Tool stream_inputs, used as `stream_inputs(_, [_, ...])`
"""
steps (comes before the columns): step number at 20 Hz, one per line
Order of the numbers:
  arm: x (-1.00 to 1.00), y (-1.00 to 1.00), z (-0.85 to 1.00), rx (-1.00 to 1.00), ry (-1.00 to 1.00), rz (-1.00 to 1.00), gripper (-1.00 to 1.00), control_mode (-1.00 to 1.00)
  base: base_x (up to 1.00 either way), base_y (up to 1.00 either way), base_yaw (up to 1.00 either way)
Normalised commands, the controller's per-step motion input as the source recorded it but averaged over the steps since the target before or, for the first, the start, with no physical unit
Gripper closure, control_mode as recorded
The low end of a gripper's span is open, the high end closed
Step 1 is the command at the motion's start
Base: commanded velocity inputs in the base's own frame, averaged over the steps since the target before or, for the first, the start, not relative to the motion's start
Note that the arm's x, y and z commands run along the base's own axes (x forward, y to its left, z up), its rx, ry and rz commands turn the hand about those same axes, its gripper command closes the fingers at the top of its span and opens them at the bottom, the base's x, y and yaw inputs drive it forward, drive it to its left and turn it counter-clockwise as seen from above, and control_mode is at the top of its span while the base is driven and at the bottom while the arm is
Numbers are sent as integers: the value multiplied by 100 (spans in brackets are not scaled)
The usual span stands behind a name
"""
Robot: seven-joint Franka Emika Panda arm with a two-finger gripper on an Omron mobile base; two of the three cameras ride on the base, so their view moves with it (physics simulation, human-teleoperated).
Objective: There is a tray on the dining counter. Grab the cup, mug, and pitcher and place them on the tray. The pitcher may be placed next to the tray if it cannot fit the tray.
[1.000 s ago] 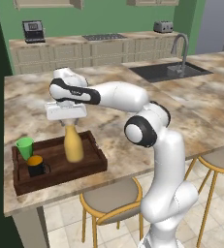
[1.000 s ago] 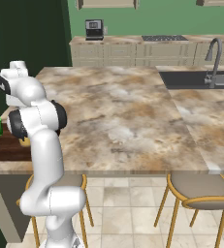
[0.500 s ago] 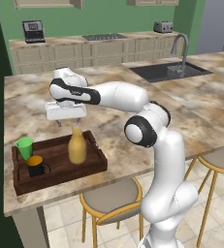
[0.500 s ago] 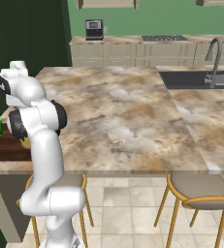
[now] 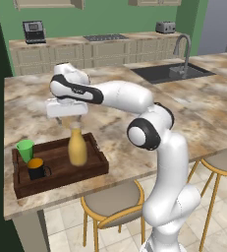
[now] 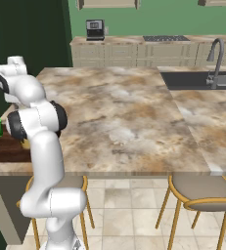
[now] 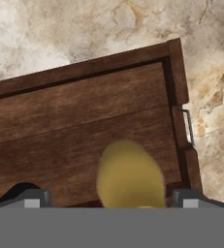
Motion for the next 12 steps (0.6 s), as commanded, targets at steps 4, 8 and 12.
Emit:
stream_inputs(4, [-19, -2, 78, 0, -2, 0, -100, -100, 0, 0, 0])
stream_inputs(8, [-37, -18, 53, 0, -5, 1, -100, -100, 0, 0, 0])
stream_inputs(12, [-76, -60, 33, 0, -10, 9, -100, -100, 0, 0, 0])
